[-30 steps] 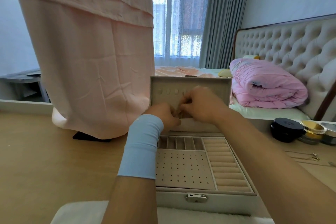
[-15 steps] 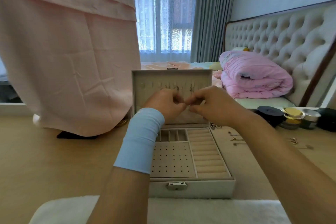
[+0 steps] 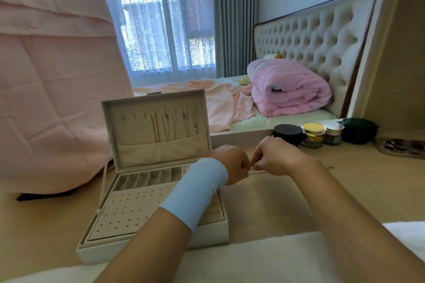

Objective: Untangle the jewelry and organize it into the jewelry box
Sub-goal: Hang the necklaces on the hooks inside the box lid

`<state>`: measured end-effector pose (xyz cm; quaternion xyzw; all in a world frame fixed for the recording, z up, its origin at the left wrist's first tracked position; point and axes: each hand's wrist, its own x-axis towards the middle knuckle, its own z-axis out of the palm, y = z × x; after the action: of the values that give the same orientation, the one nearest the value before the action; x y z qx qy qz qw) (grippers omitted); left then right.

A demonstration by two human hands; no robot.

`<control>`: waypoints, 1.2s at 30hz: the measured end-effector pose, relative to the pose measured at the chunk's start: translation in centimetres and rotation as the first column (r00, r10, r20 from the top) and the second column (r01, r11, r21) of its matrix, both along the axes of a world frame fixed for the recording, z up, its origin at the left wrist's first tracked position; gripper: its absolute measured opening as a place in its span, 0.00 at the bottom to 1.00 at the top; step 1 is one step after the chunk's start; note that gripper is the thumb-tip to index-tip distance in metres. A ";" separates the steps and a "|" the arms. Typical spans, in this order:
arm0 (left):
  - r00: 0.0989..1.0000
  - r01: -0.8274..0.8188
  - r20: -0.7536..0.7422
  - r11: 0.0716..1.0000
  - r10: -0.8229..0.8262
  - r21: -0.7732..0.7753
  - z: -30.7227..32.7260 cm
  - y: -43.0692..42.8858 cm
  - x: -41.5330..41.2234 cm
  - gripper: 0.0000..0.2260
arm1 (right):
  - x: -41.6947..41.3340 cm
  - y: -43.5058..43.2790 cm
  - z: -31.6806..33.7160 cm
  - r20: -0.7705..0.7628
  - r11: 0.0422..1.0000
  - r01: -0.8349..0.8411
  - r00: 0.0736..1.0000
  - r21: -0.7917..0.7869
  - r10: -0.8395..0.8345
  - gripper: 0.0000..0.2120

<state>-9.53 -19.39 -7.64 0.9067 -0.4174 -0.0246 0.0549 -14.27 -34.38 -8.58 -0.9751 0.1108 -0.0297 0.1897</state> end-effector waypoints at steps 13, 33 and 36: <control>0.995 -0.097 -0.011 0.981 0.101 0.166 -1.9 -3.5 0.7 0.12 | 0.7 -1.6 -2.2 -0.107 0.999 0.029 0.994 0.044 -0.024 0.05; 0.954 -0.173 -0.297 0.879 0.038 -0.444 1.5 1.5 -0.9 0.08 | -2.3 -0.6 3.9 -0.061 0.888 -0.218 0.963 0.405 0.264 0.04; 0.874 -0.276 -0.483 0.757 -0.060 -0.593 2.4 2.9 -1.3 0.10 | -2.7 0.3 5.1 0.007 0.841 -0.271 0.953 0.469 0.303 0.05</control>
<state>-10.87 -16.48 -5.28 0.8204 -0.3188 -0.0970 0.4647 -17.00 -34.11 -3.45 -0.9071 -0.0262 0.0592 0.4159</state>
